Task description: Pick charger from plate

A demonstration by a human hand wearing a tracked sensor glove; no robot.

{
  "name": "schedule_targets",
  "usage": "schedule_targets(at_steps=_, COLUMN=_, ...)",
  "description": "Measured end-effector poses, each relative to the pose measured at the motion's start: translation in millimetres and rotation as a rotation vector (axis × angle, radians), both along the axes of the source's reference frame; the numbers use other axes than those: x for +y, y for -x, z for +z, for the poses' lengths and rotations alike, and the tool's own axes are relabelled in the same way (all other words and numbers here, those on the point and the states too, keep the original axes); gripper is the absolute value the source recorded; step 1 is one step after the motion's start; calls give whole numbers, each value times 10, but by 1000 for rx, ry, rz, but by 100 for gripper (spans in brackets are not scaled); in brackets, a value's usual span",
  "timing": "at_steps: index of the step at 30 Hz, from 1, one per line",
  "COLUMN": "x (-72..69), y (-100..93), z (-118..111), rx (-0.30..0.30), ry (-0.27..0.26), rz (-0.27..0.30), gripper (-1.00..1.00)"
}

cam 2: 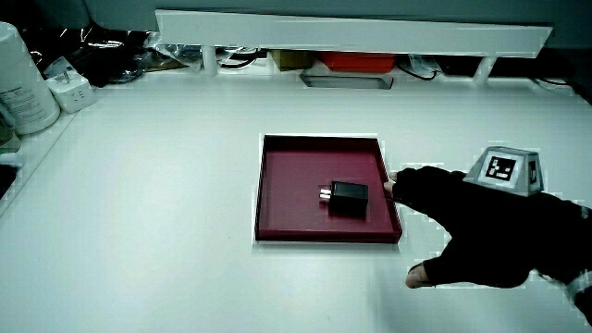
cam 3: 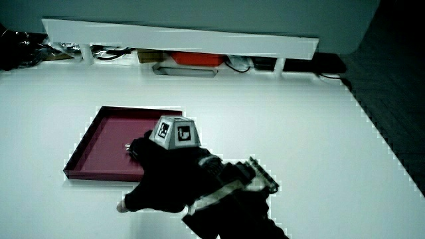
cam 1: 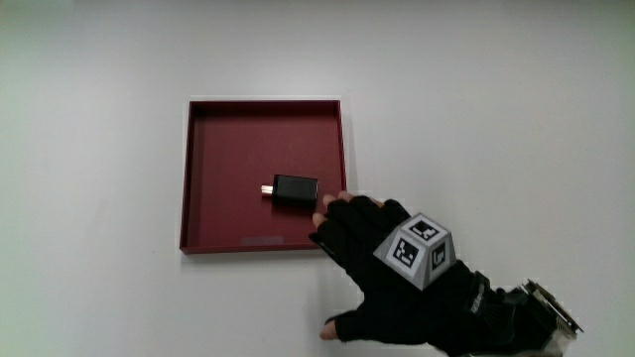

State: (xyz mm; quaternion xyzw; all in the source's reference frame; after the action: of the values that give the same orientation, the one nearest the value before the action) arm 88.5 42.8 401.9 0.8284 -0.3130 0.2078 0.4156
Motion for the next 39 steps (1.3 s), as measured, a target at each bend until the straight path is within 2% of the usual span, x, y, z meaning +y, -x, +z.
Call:
schedule_targets(at_steps=1, x=-30, y=4, z=10, rx=13, ry=-30, rz=5, gripper=0)
schedule_targets(at_steps=3, x=-85, y=16, z=76, rx=26, ry=-51, rz=18, gripper=0)
schedule_targets(at_steps=4, x=-122, y=39, z=46, rx=28, ry=-31, rz=31, gripper=0)
schedule_targets(at_steps=5, x=-156, y=73, z=-27, rx=13, ry=-40, rz=23, gripper=0)
schedule_targets(at_steps=7, x=-203, y=73, z=77, rx=32, ry=-53, rz=61, gripper=0)
schedule_targets(at_steps=8, x=-233, y=97, z=72, rx=39, ry=-58, rz=41, gripper=0)
schedule_targets(at_steps=11, x=-346, y=123, z=128, rx=52, ry=-62, rz=68, gripper=0)
schedule_targets(at_steps=12, x=-386, y=143, z=86, rx=45, ry=-46, rz=77, gripper=0)
schedule_targets(at_steps=17, x=-542, y=167, z=197, rx=45, ry=-5, rz=106, gripper=0)
schedule_targets(at_steps=18, x=-572, y=164, z=247, rx=56, ry=-16, rz=120, gripper=0)
schedule_targets(at_steps=23, x=-704, y=200, z=410, rx=50, ry=35, rz=156, gripper=0)
schedule_targets(at_steps=26, x=-747, y=261, z=448, rx=32, ry=42, rz=158, gripper=0)
schedule_targets(at_steps=32, x=-807, y=317, z=694, rx=41, ry=92, rz=185, gripper=0)
schedule_targets(at_steps=39, x=-839, y=403, z=881, rx=43, ry=123, rz=201, gripper=0)
